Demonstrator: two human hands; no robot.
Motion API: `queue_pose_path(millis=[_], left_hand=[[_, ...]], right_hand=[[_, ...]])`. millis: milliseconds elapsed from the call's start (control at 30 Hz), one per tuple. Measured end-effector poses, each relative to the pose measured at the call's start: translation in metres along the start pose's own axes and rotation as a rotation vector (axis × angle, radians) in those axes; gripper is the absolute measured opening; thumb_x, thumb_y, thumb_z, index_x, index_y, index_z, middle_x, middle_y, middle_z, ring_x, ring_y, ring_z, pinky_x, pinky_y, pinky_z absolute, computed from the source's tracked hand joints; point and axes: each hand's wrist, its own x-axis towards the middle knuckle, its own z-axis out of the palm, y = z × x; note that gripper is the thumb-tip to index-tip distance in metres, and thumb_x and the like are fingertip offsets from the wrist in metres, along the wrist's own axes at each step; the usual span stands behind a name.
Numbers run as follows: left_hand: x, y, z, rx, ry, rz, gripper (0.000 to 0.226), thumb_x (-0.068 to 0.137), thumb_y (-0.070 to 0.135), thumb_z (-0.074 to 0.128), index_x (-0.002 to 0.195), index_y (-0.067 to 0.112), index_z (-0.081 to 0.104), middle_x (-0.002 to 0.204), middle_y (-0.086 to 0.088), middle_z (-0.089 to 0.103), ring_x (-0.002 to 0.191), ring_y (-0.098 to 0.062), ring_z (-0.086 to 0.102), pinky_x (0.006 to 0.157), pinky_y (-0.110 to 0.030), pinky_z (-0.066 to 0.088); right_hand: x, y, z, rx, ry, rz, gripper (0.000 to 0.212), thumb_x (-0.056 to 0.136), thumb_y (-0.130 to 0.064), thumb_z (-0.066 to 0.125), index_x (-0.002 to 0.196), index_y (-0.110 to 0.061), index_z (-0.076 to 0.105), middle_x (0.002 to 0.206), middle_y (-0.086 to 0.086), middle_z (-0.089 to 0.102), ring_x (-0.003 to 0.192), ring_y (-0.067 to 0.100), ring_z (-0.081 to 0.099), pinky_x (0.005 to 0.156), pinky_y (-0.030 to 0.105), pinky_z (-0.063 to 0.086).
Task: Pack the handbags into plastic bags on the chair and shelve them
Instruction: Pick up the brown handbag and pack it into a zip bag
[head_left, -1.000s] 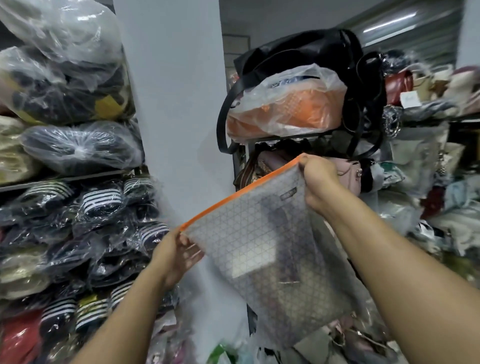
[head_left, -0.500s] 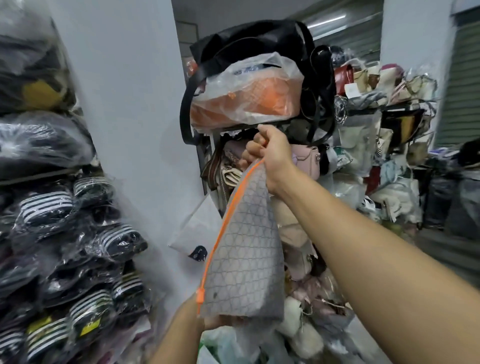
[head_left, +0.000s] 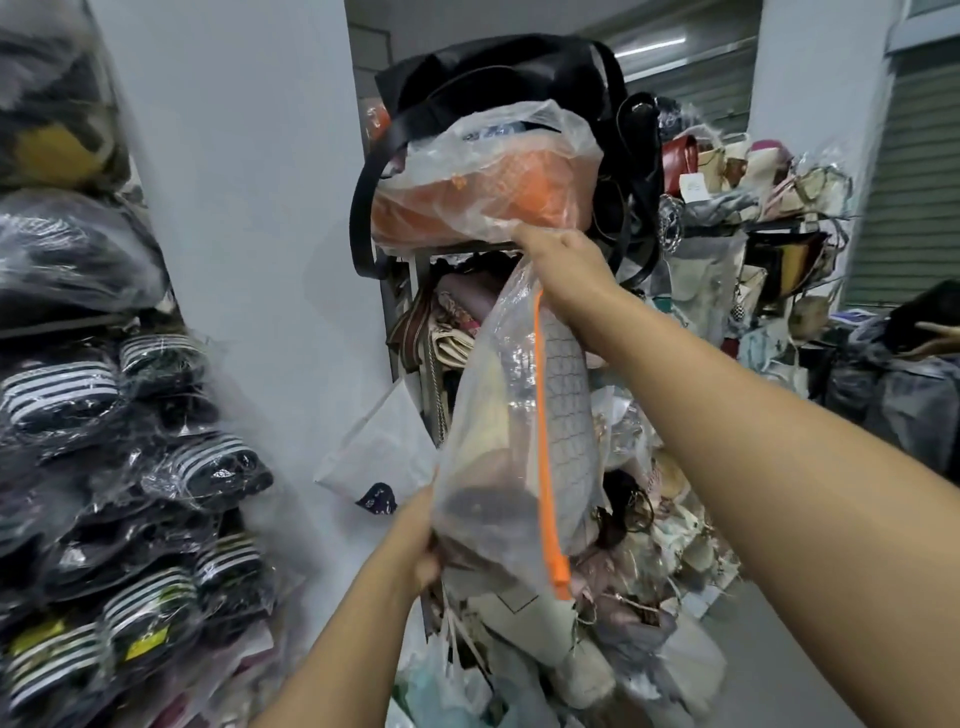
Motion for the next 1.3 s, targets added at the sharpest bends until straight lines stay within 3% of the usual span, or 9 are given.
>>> queue_pose_path(millis=[200,400,500,600,667,800,900,1000,1300], left_hand=[[0.017,0.052,-0.008,-0.092,0.290,0.310,0.033,0.096,0.050,0.053,0.102,0.019,0.063,0.108,-0.013,0.071,0.097,-0.033,0.069,0.087,-0.054,0.058],[-0.004,0.091,-0.004,-0.049,0.535,0.600,0.029,0.099,0.048,0.049,0.099,0.019,0.055,0.093,0.002,0.060,0.093,-0.026,0.060,0.087,-0.039,0.052],[-0.023,0.113,0.001,-0.022,0.516,0.718,0.027,0.099,0.049,0.051,0.101,0.022,0.057,0.089,0.007,0.056,0.086,-0.020,0.057,0.083,-0.036,0.050],[-0.041,0.139,0.004,-0.001,0.469,0.824,0.023,0.096,0.051,0.056,0.104,0.030,0.059,0.093,0.014,0.058,0.087,-0.010,0.059,0.084,-0.031,0.053],[-0.054,0.156,0.003,0.048,0.412,0.875,0.028,0.092,0.054,0.060,0.106,0.030,0.061,0.099,0.013,0.061,0.089,-0.004,0.060,0.078,-0.024,0.050],[-0.068,0.180,-0.005,0.190,0.353,0.987,0.030,0.094,0.057,0.051,0.103,0.030,0.064,0.097,0.010,0.066,0.091,-0.008,0.062,0.087,-0.032,0.051],[-0.068,0.188,-0.012,0.323,0.334,1.014,0.021,0.098,0.051,0.041,0.104,0.039,0.056,0.104,0.008,0.062,0.104,-0.014,0.058,0.098,-0.041,0.046],[-0.066,0.185,-0.015,0.402,0.269,0.952,0.021,0.101,0.047,0.036,0.118,0.038,0.045,0.097,0.006,0.060,0.086,-0.014,0.057,0.078,-0.037,0.046],[-0.051,0.161,-0.023,-0.031,0.251,0.740,0.022,0.102,0.019,0.053,0.117,0.034,0.052,0.112,-0.004,0.068,0.092,-0.016,0.068,0.074,-0.030,0.058]], right_hand=[[0.002,0.017,-0.029,-0.172,-0.270,0.365,0.120,0.037,-0.110,0.042,0.127,-0.031,0.061,0.119,0.001,0.056,0.080,0.027,0.056,0.075,0.041,0.048],[-0.017,0.026,-0.023,-0.257,-0.331,0.234,0.135,0.033,-0.088,0.080,0.149,-0.037,0.034,0.148,-0.011,0.046,0.133,0.025,0.050,0.103,0.056,0.047],[-0.016,0.034,-0.021,-0.133,-0.181,0.155,0.118,0.054,-0.061,0.092,0.148,-0.023,0.032,0.136,-0.007,0.050,0.123,0.019,0.052,0.103,0.038,0.045],[-0.015,0.042,-0.020,0.121,-0.092,0.053,0.055,0.070,-0.031,0.092,0.109,-0.025,0.054,0.105,-0.010,0.064,0.095,0.009,0.064,0.075,0.022,0.052],[-0.016,0.047,-0.017,0.279,-0.081,0.049,0.037,0.076,-0.019,0.088,0.100,-0.024,0.060,0.101,-0.004,0.072,0.089,0.012,0.071,0.072,0.028,0.059],[-0.010,0.062,-0.014,0.537,-0.091,0.101,0.052,0.077,-0.013,0.086,0.123,-0.011,0.061,0.112,0.012,0.075,0.102,0.029,0.074,0.091,0.056,0.057],[-0.007,0.071,-0.010,0.612,-0.100,0.106,0.050,0.082,-0.008,0.080,0.127,-0.011,0.058,0.113,0.013,0.075,0.103,0.030,0.073,0.093,0.055,0.056],[-0.004,0.079,-0.010,0.648,-0.113,0.128,0.050,0.086,-0.002,0.075,0.129,-0.012,0.053,0.113,0.015,0.074,0.102,0.030,0.073,0.091,0.054,0.057],[-0.019,0.086,-0.033,0.496,-0.304,0.187,0.053,0.085,-0.006,0.077,0.133,-0.012,0.055,0.116,0.012,0.074,0.104,0.026,0.073,0.082,0.045,0.060]])
